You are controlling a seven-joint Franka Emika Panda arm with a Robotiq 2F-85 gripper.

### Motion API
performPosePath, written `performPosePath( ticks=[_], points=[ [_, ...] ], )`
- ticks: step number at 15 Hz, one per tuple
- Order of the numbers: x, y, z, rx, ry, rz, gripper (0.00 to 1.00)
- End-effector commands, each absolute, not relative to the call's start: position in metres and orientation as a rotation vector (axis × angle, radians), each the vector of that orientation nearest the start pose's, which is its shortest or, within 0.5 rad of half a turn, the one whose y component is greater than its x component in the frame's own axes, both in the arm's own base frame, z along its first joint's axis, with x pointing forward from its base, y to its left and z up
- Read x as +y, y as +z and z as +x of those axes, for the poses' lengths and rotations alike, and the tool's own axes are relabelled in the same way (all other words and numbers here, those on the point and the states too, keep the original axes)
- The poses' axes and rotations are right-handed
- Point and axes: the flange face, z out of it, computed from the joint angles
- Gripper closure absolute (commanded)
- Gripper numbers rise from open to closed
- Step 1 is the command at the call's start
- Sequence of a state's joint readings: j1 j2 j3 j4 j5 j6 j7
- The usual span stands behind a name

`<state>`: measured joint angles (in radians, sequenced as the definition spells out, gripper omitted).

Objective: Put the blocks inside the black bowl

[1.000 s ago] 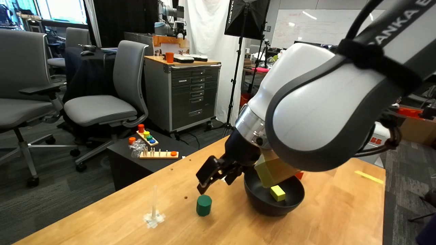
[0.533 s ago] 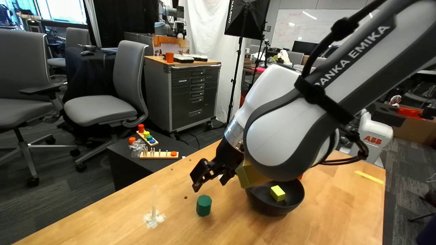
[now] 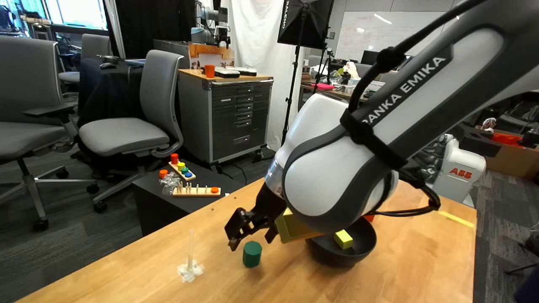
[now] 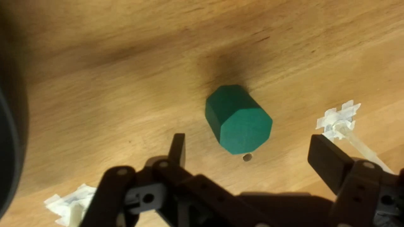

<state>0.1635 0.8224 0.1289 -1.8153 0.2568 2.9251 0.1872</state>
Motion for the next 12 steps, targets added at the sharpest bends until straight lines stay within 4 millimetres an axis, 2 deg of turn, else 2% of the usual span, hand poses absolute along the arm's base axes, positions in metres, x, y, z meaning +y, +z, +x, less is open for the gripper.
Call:
performPosePath(
  ticks=[1,2,3,4,5,10,12],
  points=[
    [0.1773,0.1115,0.6482,0.313,-0.310,-2.865,0.00],
    [0.1773,0.1100,0.6485,0.321,-0.303,-2.865,0.00],
    [0.1775,0.1084,0.6488,0.328,-0.298,-2.864,0.25],
    [0.1770,0.1082,0.6491,0.332,-0.295,-2.864,0.27],
    [0.1771,0.1077,0.6495,0.336,-0.290,-2.864,0.34],
    [0.1769,0.1079,0.6504,0.342,-0.272,-2.865,0.73],
    [0.1763,0.1119,0.6530,0.344,-0.277,-2.862,0.80]
  ],
)
